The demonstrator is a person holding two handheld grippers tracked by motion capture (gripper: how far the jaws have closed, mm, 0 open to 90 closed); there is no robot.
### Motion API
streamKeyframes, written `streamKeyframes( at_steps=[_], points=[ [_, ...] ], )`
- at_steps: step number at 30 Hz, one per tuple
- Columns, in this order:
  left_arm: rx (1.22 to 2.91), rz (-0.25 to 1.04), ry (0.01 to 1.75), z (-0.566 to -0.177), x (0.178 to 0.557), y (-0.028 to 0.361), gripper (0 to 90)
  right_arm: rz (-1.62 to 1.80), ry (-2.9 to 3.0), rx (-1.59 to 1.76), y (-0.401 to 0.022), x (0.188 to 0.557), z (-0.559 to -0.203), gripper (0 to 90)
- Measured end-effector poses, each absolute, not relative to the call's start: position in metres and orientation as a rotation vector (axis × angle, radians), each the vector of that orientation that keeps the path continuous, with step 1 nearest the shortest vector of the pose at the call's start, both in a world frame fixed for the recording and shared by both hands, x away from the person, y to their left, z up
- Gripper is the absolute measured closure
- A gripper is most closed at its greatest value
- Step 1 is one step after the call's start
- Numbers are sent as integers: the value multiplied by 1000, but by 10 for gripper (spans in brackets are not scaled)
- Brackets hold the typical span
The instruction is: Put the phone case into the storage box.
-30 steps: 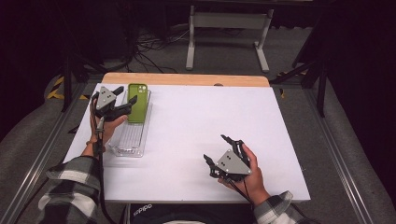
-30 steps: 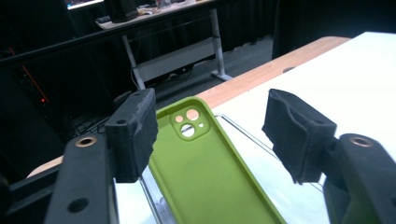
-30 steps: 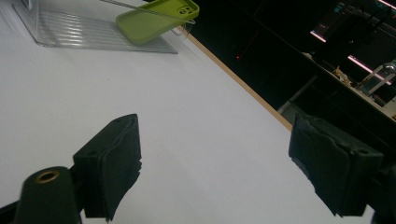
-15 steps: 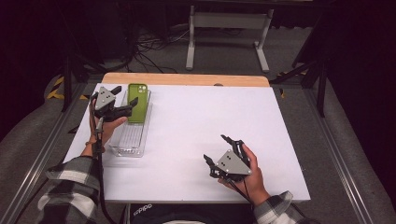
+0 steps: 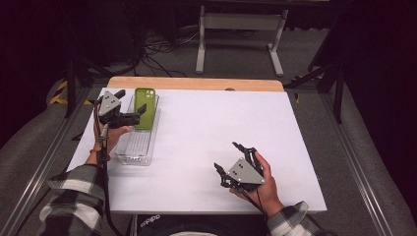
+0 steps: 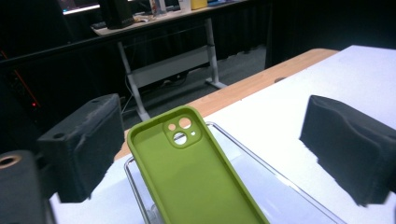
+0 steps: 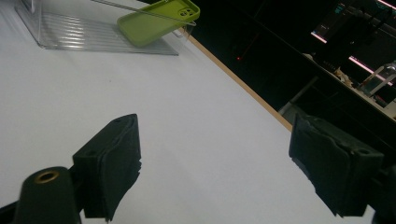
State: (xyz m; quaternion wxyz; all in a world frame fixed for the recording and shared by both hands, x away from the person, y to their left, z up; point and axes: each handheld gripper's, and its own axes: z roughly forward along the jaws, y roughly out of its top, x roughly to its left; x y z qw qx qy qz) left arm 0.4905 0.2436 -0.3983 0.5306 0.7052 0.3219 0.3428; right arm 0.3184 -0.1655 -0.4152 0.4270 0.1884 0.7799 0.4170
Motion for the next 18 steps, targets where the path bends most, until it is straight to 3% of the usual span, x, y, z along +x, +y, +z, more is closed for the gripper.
streamKeyframes(
  at_steps=[18],
  points=[
    [1682,807,722,-392,481,241,21,1045,1945,472,-166,318,-414,172]
  ],
)
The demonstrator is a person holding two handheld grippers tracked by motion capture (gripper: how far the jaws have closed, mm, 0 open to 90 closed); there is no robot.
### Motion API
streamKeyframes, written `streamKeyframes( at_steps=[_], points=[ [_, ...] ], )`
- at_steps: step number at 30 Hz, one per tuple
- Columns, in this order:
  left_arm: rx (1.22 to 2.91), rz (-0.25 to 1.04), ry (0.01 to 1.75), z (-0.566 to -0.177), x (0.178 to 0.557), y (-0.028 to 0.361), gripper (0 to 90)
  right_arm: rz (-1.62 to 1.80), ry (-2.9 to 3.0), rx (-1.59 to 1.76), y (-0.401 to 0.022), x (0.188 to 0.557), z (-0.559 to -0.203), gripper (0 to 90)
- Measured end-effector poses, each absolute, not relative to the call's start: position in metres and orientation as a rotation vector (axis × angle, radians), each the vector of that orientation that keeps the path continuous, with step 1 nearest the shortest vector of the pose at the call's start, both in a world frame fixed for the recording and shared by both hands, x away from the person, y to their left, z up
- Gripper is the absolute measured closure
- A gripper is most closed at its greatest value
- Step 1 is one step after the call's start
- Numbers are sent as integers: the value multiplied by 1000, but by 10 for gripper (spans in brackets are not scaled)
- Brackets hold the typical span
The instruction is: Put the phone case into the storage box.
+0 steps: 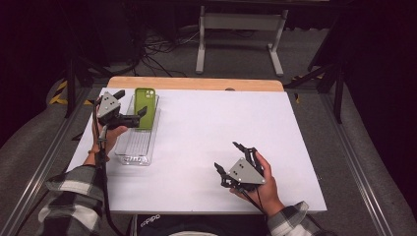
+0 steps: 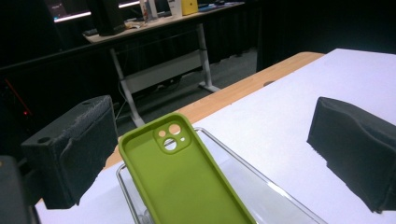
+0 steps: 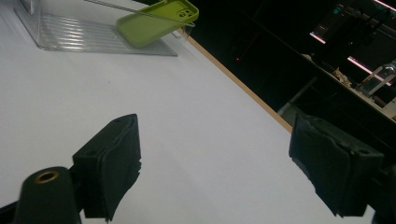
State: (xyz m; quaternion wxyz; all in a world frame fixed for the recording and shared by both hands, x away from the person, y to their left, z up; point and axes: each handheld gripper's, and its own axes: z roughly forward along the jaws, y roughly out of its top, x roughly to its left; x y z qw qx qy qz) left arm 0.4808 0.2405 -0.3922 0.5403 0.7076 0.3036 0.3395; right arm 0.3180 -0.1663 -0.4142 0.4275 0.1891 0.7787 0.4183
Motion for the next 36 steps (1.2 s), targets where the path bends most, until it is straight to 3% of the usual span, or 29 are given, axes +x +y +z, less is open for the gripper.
streamKeyframes(
  at_steps=[25,36],
  points=[
    [1652,786,668,-383,460,239,28,1073,1927,472,-168,320,-411,156],
    [1673,768,644,-384,457,235,33,1100,1930,487,-169,321,-410,105]
  ],
)
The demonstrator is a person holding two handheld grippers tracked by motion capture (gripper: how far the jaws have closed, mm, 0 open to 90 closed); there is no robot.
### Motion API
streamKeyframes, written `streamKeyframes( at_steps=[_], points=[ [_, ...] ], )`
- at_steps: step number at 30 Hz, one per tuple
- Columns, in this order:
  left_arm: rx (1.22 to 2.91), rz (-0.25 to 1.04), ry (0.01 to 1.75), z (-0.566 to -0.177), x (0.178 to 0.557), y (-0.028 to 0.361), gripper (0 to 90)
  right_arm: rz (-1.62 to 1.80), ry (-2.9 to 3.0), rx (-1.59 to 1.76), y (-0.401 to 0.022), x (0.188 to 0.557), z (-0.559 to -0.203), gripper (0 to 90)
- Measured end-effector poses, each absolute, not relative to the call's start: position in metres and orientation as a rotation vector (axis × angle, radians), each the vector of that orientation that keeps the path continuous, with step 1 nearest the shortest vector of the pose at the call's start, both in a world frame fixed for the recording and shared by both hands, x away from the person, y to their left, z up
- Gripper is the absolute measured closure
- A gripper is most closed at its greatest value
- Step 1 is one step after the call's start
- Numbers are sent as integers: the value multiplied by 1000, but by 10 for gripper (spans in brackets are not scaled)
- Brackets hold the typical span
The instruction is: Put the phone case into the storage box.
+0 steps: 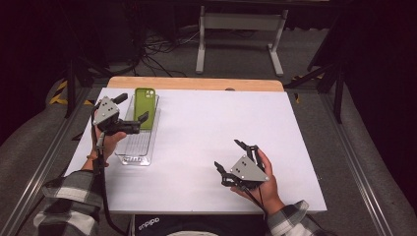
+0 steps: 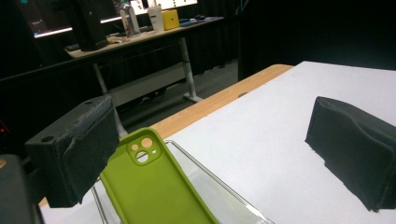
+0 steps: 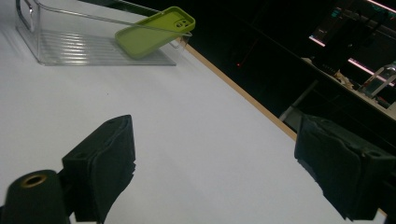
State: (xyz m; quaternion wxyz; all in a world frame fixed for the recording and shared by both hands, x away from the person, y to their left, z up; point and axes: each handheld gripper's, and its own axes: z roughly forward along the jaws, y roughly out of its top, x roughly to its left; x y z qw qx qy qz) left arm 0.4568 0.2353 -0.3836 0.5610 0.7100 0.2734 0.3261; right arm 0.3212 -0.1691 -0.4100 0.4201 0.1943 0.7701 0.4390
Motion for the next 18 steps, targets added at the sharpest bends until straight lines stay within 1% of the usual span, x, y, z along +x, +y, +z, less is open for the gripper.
streamKeyframes(
  at_steps=[4,12,18],
  points=[
    [1664,773,643,-383,456,235,34,1102,1936,493,-168,321,-411,72],
    [1673,770,631,-381,452,234,35,1118,1925,507,-167,320,-410,42],
    [1675,767,621,-380,448,232,37,1114,1925,497,-166,319,-410,44]
  ],
)
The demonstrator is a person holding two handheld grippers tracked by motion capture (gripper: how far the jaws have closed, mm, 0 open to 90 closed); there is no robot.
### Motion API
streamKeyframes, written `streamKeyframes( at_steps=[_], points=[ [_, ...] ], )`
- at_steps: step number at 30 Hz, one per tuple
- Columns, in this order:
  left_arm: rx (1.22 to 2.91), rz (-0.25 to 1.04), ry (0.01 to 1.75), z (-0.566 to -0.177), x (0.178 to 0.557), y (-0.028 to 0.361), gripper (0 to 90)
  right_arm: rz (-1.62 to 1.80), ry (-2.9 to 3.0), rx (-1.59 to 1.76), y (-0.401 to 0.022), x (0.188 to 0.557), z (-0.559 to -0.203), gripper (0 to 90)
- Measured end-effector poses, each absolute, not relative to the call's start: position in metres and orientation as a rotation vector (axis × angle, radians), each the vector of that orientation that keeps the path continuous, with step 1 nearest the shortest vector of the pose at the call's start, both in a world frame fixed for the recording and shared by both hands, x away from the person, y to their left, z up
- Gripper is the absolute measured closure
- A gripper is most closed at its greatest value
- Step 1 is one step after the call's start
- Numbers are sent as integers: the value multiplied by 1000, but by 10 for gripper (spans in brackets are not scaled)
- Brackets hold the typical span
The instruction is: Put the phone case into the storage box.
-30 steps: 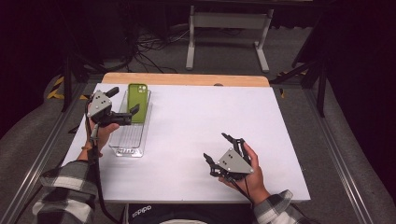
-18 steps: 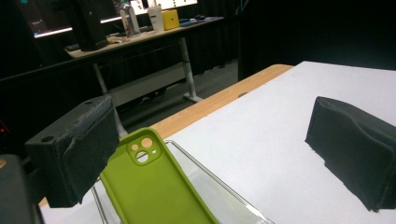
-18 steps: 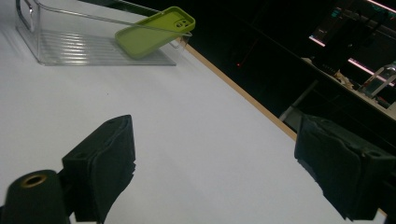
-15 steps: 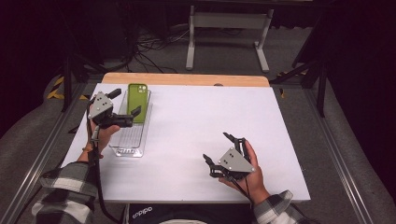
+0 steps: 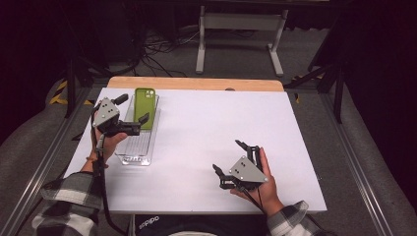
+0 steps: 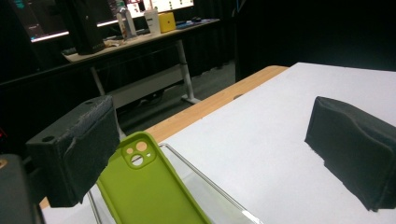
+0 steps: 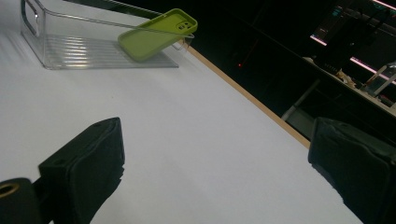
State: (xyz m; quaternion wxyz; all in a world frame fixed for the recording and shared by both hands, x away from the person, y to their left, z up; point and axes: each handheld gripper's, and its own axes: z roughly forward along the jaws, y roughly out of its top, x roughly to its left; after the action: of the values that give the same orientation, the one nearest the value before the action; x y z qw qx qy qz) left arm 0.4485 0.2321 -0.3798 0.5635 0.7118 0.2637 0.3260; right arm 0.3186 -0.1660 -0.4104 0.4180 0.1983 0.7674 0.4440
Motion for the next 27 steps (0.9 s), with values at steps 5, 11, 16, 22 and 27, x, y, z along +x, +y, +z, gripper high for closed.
streamKeyframes(
  at_steps=[5,11,16,22,27],
  points=[
    [1680,773,604,-378,444,231,37,1116,1921,496,-166,317,-410,46],
    [1681,769,589,-377,439,229,37,1115,1921,494,-166,317,-409,47],
    [1675,765,580,-377,436,226,37,1114,1922,495,-166,317,-409,47],
    [1685,764,564,-376,432,225,36,1113,1921,491,-166,316,-409,47],
    [1683,761,558,-376,428,223,36,1113,1920,489,-166,316,-409,47]
  ],
)
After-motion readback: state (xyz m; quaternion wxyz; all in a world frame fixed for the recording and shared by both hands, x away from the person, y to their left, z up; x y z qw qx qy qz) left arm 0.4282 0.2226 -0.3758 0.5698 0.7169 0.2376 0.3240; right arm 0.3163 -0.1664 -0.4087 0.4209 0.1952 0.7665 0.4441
